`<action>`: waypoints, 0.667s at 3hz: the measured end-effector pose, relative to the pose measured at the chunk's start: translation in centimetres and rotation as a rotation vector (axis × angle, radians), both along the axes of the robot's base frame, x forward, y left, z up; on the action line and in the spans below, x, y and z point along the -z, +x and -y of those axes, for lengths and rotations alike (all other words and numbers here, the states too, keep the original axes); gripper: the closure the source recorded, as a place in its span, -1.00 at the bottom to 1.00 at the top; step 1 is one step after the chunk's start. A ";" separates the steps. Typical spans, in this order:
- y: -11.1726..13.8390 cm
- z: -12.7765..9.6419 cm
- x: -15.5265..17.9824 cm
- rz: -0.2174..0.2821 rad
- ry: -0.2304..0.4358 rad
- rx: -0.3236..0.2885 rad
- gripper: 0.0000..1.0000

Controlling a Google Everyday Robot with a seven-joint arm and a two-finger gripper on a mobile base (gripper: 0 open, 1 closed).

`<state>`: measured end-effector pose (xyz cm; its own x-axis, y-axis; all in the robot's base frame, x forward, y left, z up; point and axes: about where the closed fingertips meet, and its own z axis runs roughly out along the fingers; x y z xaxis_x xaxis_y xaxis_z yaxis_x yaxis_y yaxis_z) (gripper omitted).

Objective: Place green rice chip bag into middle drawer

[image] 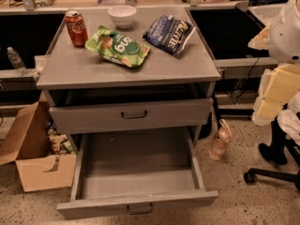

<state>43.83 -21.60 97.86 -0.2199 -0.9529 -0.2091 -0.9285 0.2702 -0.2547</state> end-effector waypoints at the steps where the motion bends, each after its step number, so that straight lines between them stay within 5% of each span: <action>1: 0.6 -0.6 -0.3 0.016 0.009 0.003 -1.00; 2: 5.1 -5.5 -0.8 0.047 0.125 -0.026 -1.00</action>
Offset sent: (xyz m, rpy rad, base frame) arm 0.1218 0.1260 0.0182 0.3101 -0.0796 0.0639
